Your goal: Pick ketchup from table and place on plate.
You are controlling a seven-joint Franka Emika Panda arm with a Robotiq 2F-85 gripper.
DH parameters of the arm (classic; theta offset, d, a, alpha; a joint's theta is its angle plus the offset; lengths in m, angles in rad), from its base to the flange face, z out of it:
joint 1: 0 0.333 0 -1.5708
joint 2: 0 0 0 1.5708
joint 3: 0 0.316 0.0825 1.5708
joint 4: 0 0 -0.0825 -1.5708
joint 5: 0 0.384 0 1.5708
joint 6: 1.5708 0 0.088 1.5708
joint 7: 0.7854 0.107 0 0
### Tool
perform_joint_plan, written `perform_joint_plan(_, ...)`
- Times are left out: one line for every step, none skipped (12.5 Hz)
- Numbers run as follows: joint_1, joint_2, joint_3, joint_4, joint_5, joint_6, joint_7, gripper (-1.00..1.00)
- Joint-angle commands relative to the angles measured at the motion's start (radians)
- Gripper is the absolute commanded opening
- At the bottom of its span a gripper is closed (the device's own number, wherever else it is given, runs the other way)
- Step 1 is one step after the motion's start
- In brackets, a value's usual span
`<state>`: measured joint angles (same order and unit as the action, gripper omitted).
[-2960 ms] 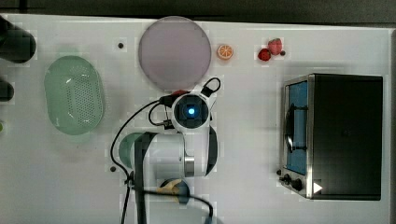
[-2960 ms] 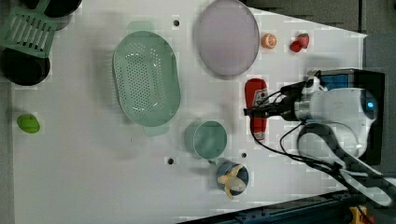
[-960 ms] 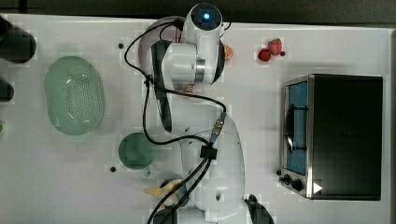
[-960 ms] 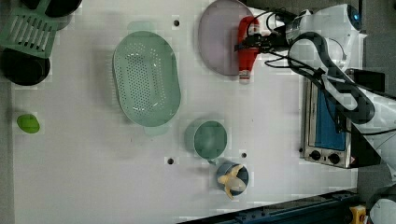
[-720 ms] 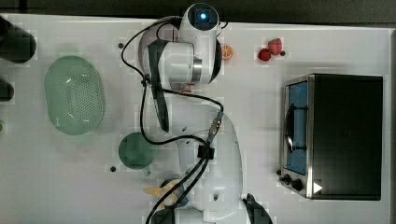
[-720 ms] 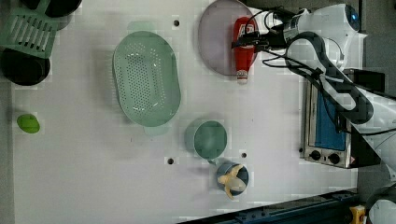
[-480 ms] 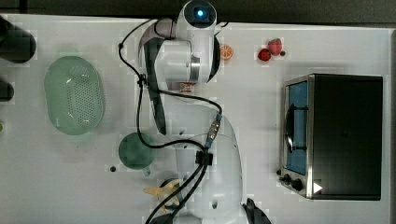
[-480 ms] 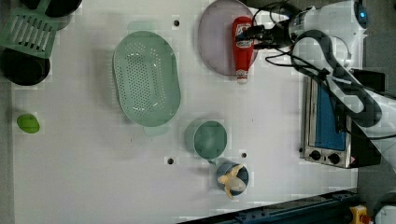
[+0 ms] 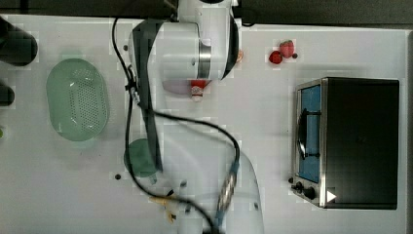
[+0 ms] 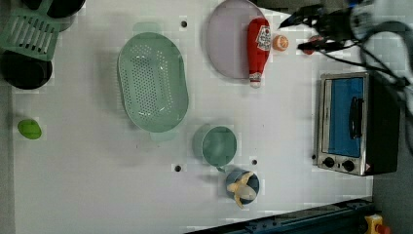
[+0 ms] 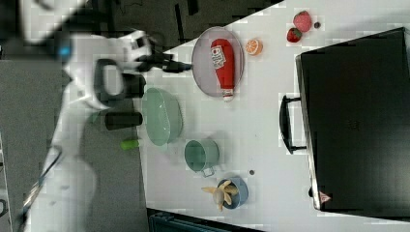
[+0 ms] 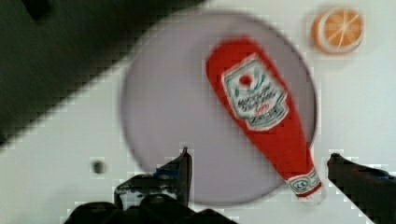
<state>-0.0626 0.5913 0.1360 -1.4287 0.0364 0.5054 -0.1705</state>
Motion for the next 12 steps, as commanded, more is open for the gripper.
perform_joint_plan(-0.016,-0.145,-0.024,-0.031,-0.004,-0.045,0.12,1.0)
perform_joint_plan(-0.017,-0.193,-0.036,-0.05,-0.005,-0.087,0.12,1.0)
perform_joint_plan(-0.017,-0.239,-0.047,-0.067,-0.01,-0.143,0.12,1.0)
perform_joint_plan(-0.017,-0.283,-0.056,-0.08,-0.018,-0.209,0.12,1.0)
perform_joint_plan(-0.017,-0.325,-0.064,-0.093,-0.026,-0.27,0.12,1.0)
perform_joint_plan(-0.017,-0.366,-0.069,-0.103,-0.027,-0.326,0.12,1.0)
perform_joint_plan(-0.017,-0.402,-0.074,-0.11,-0.028,-0.355,0.12,1.0)
perform_joint_plan(-0.017,-0.434,-0.078,-0.118,-0.039,-0.375,0.12,1.0)
perform_joint_plan(-0.017,-0.466,-0.08,-0.131,-0.053,-0.395,0.12,1.0)
perform_joint_plan(-0.017,-0.495,-0.08,-0.151,-0.068,-0.422,0.12,1.0)
perform_joint_plan(-0.017,-0.52,-0.08,-0.172,-0.072,-0.444,0.12,1.0)
perform_joint_plan(-0.018,-0.539,-0.082,-0.191,-0.072,-0.451,0.12,1.0)
